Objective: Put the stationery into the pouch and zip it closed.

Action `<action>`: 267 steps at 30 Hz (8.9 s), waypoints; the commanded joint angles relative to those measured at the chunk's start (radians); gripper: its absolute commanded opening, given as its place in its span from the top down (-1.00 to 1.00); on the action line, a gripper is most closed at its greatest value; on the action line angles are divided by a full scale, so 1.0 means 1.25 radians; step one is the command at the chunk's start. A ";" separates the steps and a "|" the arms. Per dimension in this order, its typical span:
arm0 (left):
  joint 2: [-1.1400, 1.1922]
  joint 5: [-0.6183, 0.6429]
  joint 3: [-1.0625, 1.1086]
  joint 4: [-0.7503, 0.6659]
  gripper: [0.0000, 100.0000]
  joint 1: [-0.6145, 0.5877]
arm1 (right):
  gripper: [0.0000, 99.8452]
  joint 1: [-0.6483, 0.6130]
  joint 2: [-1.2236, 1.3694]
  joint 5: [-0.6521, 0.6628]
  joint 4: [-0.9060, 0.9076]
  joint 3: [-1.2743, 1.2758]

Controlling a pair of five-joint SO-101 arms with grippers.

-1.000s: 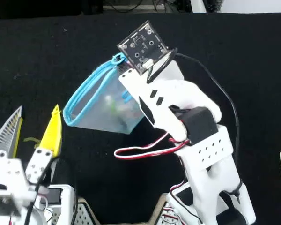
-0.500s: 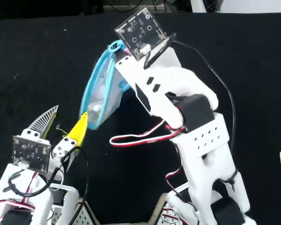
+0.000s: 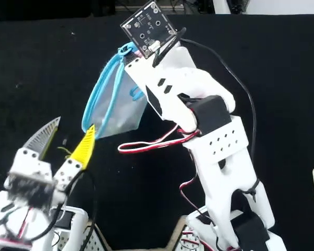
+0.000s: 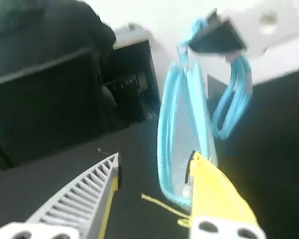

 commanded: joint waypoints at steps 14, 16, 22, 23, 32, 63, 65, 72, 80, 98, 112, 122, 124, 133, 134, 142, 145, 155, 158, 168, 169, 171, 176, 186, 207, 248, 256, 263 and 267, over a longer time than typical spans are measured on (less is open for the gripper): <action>0.021 0.060 -0.125 0.108 0.54 0.080 | 0.98 0.007 -0.004 0.005 -0.009 -0.148; 0.021 0.060 -0.125 0.120 0.54 0.089 | 0.98 0.006 -0.004 0.005 -0.009 -0.165; 0.021 0.060 -0.026 0.075 0.54 0.085 | 0.98 0.006 -0.008 0.001 -0.006 -0.176; 0.021 0.058 0.004 0.055 0.54 0.085 | 0.98 0.006 -0.010 0.002 -0.006 -0.176; 0.020 0.059 0.186 -0.171 0.54 -0.064 | 0.98 0.006 -0.010 0.004 0.079 -0.175; 0.014 0.194 0.166 -0.151 0.54 -0.161 | 0.98 -0.199 -0.122 0.112 0.195 -0.101; 0.014 0.147 0.116 -0.087 0.54 -0.160 | 0.98 -0.199 -0.122 0.112 0.195 -0.101; 0.020 0.050 -0.031 0.080 0.53 -0.123 | 0.98 -0.199 -0.122 0.112 0.195 -0.101; 0.020 0.055 -0.071 0.146 0.53 0.078 | 0.98 -0.199 -0.128 0.112 0.200 -0.105; 0.020 0.096 0.279 -0.382 0.54 -0.176 | 0.98 -0.201 -0.125 0.112 0.203 -0.100; 0.014 0.156 0.245 -0.176 0.53 -0.104 | 0.98 -0.200 -0.128 0.107 0.184 -0.001; 0.014 0.061 -0.007 0.103 0.53 -0.094 | 0.98 -0.230 -0.128 0.106 0.179 0.004; 0.014 0.064 -0.044 0.124 0.53 -0.094 | 0.98 -0.234 -0.128 0.106 0.179 0.004; 0.017 0.211 -0.085 0.139 0.53 0.021 | 0.98 -0.234 -0.128 0.110 0.179 0.006; 0.015 0.216 -0.087 0.137 0.53 0.048 | 0.98 -0.234 -0.128 0.110 0.179 0.006; 0.015 0.217 -0.003 0.018 0.53 0.090 | 0.98 -0.230 -0.128 0.110 0.184 0.006; 0.017 0.215 0.041 -0.031 0.53 0.089 | 0.98 -0.230 -0.128 0.110 0.184 0.006; 0.014 0.211 0.111 -0.049 0.53 -0.026 | 0.98 -0.230 -0.128 0.110 0.180 0.006; 0.012 0.211 0.110 -0.049 0.53 -0.050 | 0.98 -0.230 -0.128 0.110 0.180 0.006; 0.012 0.212 -0.025 0.043 0.53 -0.042 | 0.98 -0.230 -0.128 0.106 0.183 0.006; 0.012 0.212 -0.035 0.049 0.53 -0.042 | 0.98 -0.230 -0.128 0.106 0.183 0.006; 0.012 0.214 -0.047 0.053 0.53 -0.042 | 0.98 -0.230 -0.128 0.106 0.184 0.006; 0.012 0.217 -0.075 0.053 0.53 -0.041 | 0.98 -0.230 -0.128 0.106 0.183 0.007; 0.014 0.273 -0.031 0.017 0.53 -0.039 | 0.98 -0.230 -0.128 0.109 0.179 0.007; 0.014 0.185 0.242 -0.187 0.54 0.063 | 0.98 -0.226 -0.128 0.110 0.185 0.015; -0.042 0.054 0.458 -0.307 0.94 0.072 | 0.98 -0.069 -0.652 -0.005 -0.203 0.789; -0.042 0.056 0.462 -0.273 0.94 0.082 | 0.98 -0.068 -0.661 -0.144 -0.156 0.816; -0.042 0.054 0.456 -0.209 0.94 0.160 | 0.98 -0.069 -0.679 -0.142 -0.157 0.849; -0.042 0.054 0.457 -0.209 0.94 0.159 | 0.98 -0.068 -0.706 -0.142 -0.155 0.864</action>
